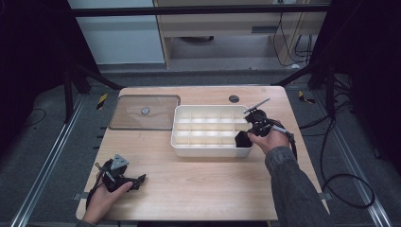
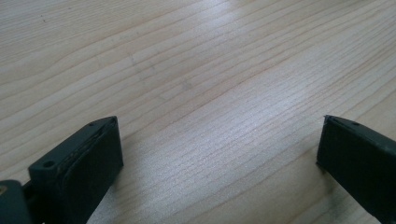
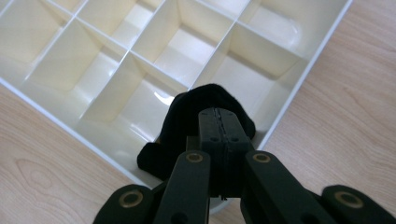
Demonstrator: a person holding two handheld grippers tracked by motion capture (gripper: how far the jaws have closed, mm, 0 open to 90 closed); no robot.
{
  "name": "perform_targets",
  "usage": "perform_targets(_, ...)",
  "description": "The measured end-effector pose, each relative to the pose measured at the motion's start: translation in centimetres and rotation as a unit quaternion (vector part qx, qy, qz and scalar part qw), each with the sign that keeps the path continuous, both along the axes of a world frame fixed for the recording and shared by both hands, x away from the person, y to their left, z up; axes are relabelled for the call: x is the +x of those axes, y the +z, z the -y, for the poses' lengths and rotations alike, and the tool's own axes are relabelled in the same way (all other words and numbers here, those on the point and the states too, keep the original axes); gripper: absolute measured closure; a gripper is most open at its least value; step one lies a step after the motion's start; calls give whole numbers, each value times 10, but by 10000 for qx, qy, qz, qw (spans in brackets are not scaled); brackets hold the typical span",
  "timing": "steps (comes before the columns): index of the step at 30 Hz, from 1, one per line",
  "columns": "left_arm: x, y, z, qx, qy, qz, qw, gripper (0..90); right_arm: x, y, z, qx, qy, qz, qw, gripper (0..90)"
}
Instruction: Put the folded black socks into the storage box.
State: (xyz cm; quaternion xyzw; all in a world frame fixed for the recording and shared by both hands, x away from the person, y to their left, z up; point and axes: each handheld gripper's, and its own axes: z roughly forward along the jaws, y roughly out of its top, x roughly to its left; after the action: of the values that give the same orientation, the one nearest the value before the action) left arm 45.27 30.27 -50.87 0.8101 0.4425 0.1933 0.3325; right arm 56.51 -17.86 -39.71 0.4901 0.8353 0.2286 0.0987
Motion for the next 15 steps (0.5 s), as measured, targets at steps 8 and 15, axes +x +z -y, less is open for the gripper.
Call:
perform_targets(8, 0, 0, 0, -1, 15, 0, 10000, 0, 0, 9, 8, 268, -148, 335, 9990, 900)
perform_targets(15, 0, 0, 1, 3, 29, 3, 10000, 0, -3, 16, 12, 492, -218, 629, 9966, 900)
